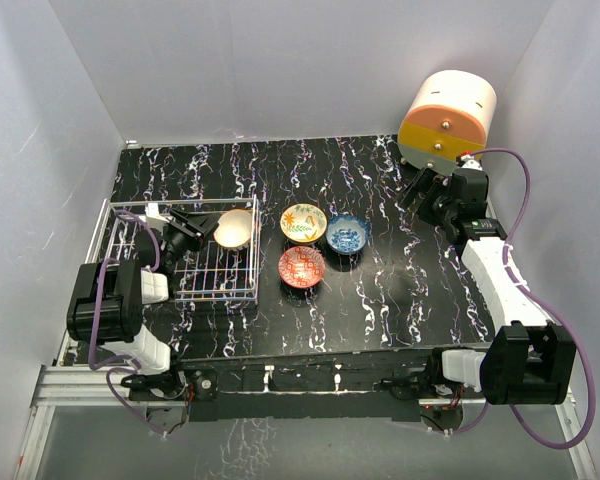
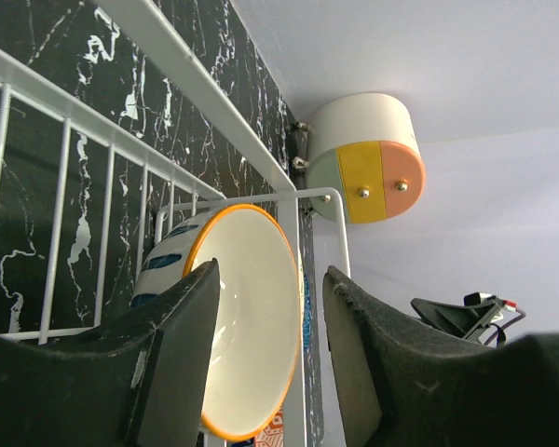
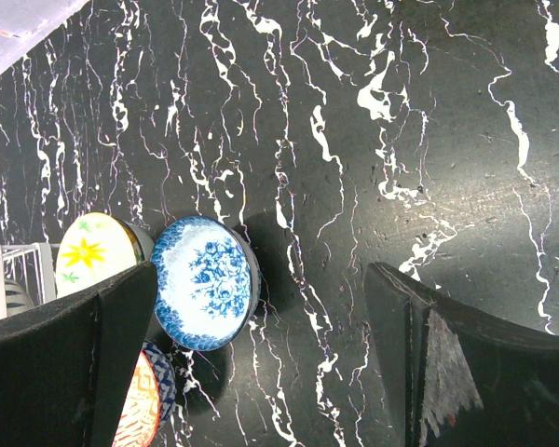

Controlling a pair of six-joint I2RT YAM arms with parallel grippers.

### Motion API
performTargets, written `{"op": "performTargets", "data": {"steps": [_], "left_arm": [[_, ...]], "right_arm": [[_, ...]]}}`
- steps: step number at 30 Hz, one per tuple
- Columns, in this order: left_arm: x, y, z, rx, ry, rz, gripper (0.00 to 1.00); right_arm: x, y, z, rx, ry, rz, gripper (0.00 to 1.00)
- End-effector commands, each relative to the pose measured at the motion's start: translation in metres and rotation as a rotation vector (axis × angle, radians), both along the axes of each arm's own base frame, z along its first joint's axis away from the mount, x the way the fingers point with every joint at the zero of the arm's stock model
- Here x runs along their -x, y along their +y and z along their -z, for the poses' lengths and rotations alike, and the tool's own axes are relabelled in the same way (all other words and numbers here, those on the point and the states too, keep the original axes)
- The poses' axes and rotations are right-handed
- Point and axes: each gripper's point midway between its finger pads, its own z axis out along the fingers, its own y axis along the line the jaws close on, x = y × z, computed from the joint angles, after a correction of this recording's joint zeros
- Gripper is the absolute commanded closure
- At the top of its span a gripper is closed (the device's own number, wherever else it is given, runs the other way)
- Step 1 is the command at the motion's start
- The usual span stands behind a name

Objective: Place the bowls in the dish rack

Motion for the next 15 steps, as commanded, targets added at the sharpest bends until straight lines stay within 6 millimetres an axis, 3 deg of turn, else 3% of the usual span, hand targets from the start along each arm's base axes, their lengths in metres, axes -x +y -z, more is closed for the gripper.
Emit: {"op": "performTargets", "data": {"steps": [1,7,11,14,15], "left_arm": [[0.004,0.006,0.003,-0.029,0.014,-0.023,0.52],[0.003,0.007,-0.013,-0.069,-0.012,-0.012,0.42],[0.001,0.008,-0.037,-0.118,-0.044,-0.005,0.30],[-0.001,0.010,-0.056,-0.202,-0.051,0.005,0.29],[0.000,0.011,-0.054,-0.237,-0.021,0.013,0.29]], "right_arm": [[-0.006,-0.005,-0.012,0.024,-0.059,0.012,0.04],[-0.006,-0.004,-0.014,0.023,-0.064,0.010,0.04],[-0.006,-0.004,-0.015,0.023,-0.064,0.009,0.04],[-0.007,-0.004,-0.016,0.022,-0.066,0.007,0.04],[-0.007,-0.004,-0.015,0.021,-0.064,0.007,0.04]]}}
